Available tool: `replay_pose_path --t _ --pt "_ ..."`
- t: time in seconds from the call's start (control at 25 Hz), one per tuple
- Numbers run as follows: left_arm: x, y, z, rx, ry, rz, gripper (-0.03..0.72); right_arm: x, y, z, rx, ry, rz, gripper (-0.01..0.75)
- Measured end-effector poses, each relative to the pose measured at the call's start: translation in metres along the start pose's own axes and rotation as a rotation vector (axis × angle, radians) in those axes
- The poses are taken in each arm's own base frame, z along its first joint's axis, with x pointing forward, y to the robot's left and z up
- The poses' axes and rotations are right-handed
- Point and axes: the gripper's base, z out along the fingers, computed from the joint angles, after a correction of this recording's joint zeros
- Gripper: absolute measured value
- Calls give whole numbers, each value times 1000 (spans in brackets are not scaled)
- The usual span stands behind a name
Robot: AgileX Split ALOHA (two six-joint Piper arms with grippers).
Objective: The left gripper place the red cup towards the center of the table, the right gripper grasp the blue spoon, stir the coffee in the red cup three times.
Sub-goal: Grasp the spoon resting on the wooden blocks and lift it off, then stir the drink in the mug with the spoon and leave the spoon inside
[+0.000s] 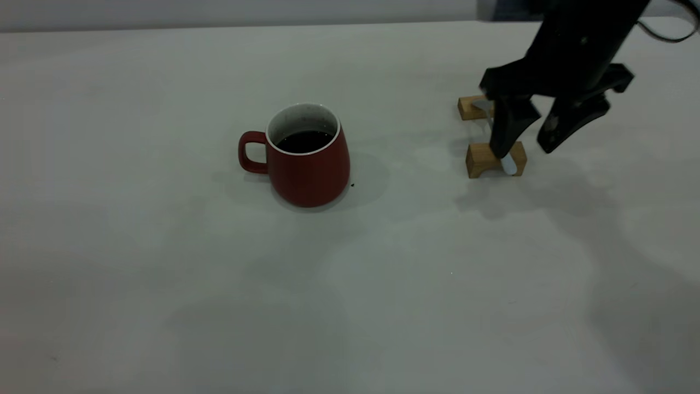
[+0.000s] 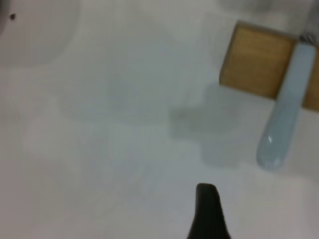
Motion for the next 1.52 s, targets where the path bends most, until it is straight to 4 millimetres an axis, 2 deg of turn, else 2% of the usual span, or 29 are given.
replay_pose_path --t 0.2,0.76,0.92,1.16,1.24,1.32,1.44,1.52 --pt "0 0 0 0 0 0 318 -8 -5 20 6 48 -26 602" --pt "0 0 0 0 1 0 318 -13 -13 42 50 49 -41 575" --pt "0 0 0 0 1 0 318 -12 -15 44 69 46 -61 478" --pt "0 0 0 0 1 0 318 -11 -17 47 85 56 -82 175" --pt "0 0 0 0 1 0 318 -12 -17 44 89 52 -88 120" --pt "0 0 0 0 1 0 318 -15 -16 36 90 33 -90 122" --pt "0 0 0 0 1 0 318 -27 -8 6 72 -42 -64 122" --pt "0 0 0 0 1 0 318 -33 1 -25 29 -96 -20 122"
